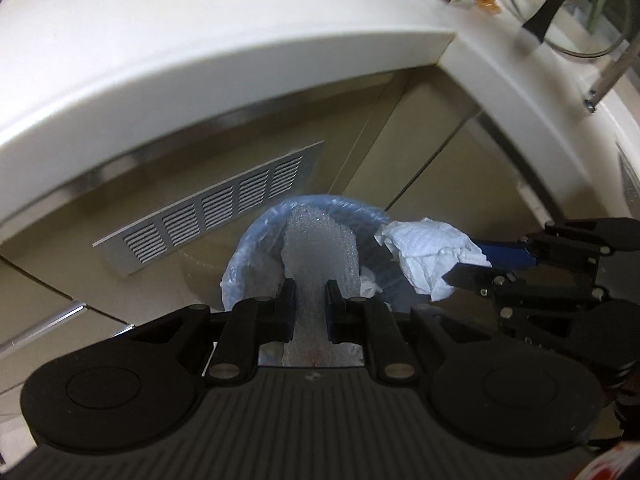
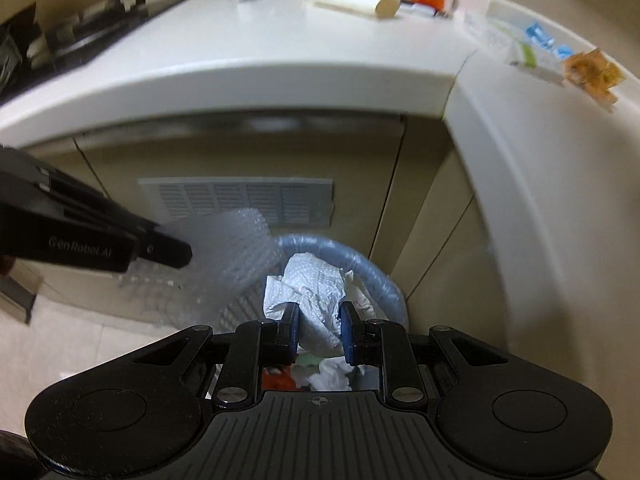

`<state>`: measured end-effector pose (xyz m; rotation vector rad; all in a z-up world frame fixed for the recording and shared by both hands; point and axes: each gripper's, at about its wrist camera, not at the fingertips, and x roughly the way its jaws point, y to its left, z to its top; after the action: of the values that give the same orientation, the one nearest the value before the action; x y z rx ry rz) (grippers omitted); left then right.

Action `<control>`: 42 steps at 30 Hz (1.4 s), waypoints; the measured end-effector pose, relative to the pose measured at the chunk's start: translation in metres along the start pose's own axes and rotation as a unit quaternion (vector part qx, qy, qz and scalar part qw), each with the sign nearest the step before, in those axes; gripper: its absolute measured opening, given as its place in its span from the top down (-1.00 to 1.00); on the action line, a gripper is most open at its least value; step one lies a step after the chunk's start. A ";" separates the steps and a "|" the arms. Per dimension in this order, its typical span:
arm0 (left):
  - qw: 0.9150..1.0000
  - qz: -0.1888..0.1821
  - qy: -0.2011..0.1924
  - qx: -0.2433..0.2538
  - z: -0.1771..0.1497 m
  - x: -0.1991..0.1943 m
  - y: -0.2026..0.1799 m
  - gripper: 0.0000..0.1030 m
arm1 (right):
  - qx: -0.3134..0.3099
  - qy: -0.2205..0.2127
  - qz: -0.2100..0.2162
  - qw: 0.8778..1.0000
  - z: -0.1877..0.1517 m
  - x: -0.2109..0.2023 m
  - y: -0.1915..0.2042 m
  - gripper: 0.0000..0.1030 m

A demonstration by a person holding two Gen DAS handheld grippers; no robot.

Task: Collect trash
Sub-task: 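Carry the bubble wrap and tissue down over the wastebasket, then open both tools to drop the bubble wrap and tissue into the wastebasket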

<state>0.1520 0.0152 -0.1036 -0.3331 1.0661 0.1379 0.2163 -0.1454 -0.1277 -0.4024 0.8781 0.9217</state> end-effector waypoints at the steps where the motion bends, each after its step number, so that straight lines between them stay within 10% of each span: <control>1: 1.000 0.003 0.003 -0.003 -0.001 0.004 0.001 0.76 | -0.004 0.003 0.001 1.000 -0.001 0.004 0.000 0.58; 32: 0.997 0.018 0.063 -0.039 0.008 0.083 0.010 0.72 | -0.019 0.079 0.011 0.997 -0.005 0.077 -0.014 0.58; 36: 0.997 0.014 0.059 -0.042 0.010 0.086 0.009 0.01 | -0.016 0.085 0.008 0.996 -0.005 0.077 -0.015 0.58; 42: 0.997 0.019 0.060 -0.040 0.011 0.087 0.007 -0.02 | -0.014 0.086 0.008 0.996 -0.004 0.078 -0.015 0.58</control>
<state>0.2008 0.0211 -0.1760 -0.3980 1.1874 0.1978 0.2505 -0.1162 -0.1931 -0.5061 1.0280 0.9245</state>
